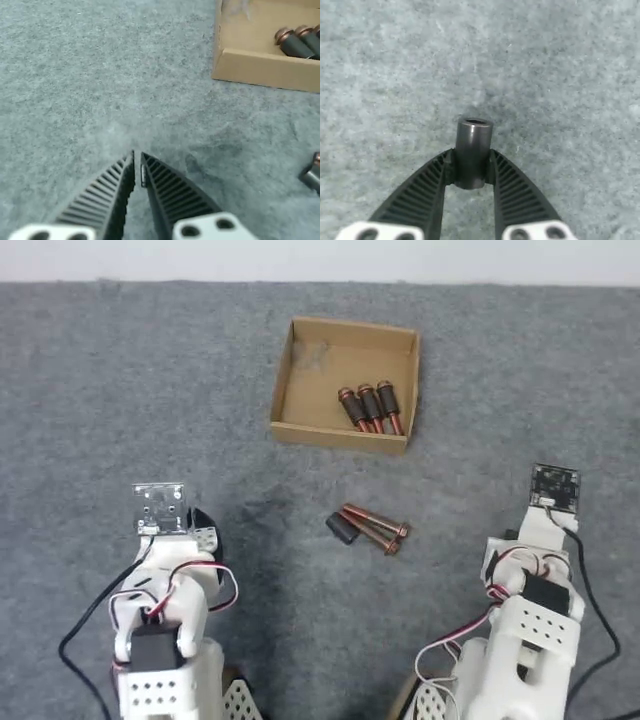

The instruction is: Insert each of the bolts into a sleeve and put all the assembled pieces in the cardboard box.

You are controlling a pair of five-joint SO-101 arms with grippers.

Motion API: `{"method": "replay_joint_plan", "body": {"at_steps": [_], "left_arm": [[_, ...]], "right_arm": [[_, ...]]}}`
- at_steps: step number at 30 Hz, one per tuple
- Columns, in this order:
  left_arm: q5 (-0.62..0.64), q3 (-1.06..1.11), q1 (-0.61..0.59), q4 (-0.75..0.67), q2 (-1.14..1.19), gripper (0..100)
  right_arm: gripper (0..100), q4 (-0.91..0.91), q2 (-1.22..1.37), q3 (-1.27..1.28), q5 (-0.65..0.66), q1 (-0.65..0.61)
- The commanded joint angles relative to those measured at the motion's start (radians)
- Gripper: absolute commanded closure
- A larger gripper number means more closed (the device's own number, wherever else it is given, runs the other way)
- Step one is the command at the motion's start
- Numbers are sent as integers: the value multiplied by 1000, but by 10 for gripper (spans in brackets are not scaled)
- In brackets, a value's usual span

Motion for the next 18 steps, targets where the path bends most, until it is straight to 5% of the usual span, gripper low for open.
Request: {"method": "replay_joint_plan", "body": {"at_steps": [1,5,12,18], "left_arm": [[-5,-179,0,83,-2,978],[-5,-354,43,161,83,978],[-46,-731,227,296,552,978],[-123,-963,379,276,868,977]], "right_arm": [[989,-21,-28,-8,15,15],[989,-21,-28,-8,15,16],[989,-21,-28,-8,15,16],[989,-21,-28,-8,15,16]]}}
